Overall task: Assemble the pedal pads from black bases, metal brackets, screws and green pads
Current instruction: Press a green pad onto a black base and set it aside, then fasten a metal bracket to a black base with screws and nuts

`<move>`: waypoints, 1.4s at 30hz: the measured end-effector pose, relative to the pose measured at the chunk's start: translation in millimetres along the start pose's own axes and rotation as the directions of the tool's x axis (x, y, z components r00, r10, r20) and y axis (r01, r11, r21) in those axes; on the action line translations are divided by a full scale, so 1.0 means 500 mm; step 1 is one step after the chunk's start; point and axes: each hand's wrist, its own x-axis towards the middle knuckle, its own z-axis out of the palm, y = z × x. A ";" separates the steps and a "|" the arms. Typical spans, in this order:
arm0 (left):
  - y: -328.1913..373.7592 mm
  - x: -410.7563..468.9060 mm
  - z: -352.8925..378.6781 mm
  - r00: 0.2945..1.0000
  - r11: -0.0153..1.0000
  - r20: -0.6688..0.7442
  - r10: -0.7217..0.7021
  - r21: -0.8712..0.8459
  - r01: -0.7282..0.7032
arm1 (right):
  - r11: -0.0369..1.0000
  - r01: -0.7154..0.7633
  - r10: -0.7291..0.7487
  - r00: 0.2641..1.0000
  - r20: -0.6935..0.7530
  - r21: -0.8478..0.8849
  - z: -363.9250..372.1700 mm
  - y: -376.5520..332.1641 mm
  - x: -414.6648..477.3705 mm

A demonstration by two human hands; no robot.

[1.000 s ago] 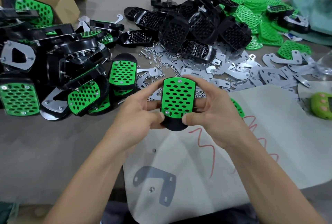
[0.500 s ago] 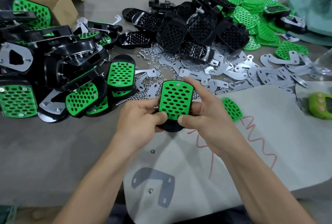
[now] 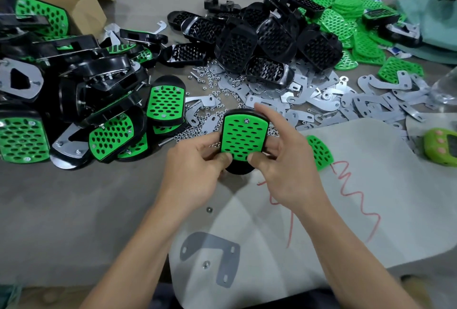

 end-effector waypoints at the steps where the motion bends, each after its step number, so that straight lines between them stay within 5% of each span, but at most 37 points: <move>1: -0.001 -0.001 -0.003 0.999 0.999 0.014 0.038 -0.008 -0.038 | 1.000 0.000 0.000 1.000 -0.004 0.030 -0.003 -0.001 0.001; 9: -0.008 -0.012 0.000 0.967 0.969 -0.062 0.246 0.026 -0.245 | 0.985 0.137 -0.133 0.990 -0.040 0.107 -0.009 0.022 -0.010; 13: -0.024 -0.030 0.013 0.898 0.906 -0.174 0.405 0.212 -0.367 | 0.991 0.136 -0.134 0.988 -0.077 0.011 -0.004 0.023 -0.002; 15: -0.025 -0.034 0.015 0.834 0.844 -0.218 0.507 0.321 -0.429 | 0.997 0.077 -0.078 0.993 -0.087 -0.012 -0.007 0.020 -0.004; 17: -0.025 -0.034 0.011 0.733 0.745 -0.237 0.638 0.429 -0.510 | 0.980 -0.044 0.047 0.999 -0.012 0.192 -0.025 0.020 -0.006; 20: -0.034 -0.029 0.001 0.590 0.572 -0.173 0.789 0.558 -0.602 | 0.728 -0.392 0.305 0.920 0.247 0.562 -0.057 0.009 -0.008; 22: -0.041 -0.026 0.000 0.540 0.487 -0.115 0.834 0.616 -0.619 | 0.647 -0.515 0.377 0.857 0.352 0.562 -0.073 0.013 -0.005; 25: -0.050 -0.017 0.005 0.518 0.417 -0.045 0.854 0.654 -0.631 | 0.726 -0.474 0.355 0.879 0.320 0.499 -0.065 0.010 -0.001; 29: -0.073 0.003 0.004 0.586 0.484 -0.054 0.808 0.628 -0.609 | 0.882 -0.333 0.322 0.942 0.092 0.334 -0.025 0.011 -0.008; 34: -0.065 -0.012 0.000 0.800 0.665 -0.034 0.599 0.578 -0.473 | 0.963 -0.165 0.116 0.968 -0.225 -0.214 0.005 0.028 -0.026; 37: -0.041 -0.025 -0.011 0.945 0.837 0.006 0.327 0.462 -0.293 | 0.969 -0.104 0.050 0.971 -0.236 -0.223 -0.003 0.050 -0.024; 42: -0.027 -0.037 0.001 0.977 0.866 0.032 0.210 0.458 -0.201 | 0.966 -0.031 -0.009 0.988 -0.151 -0.258 -0.012 0.058 -0.021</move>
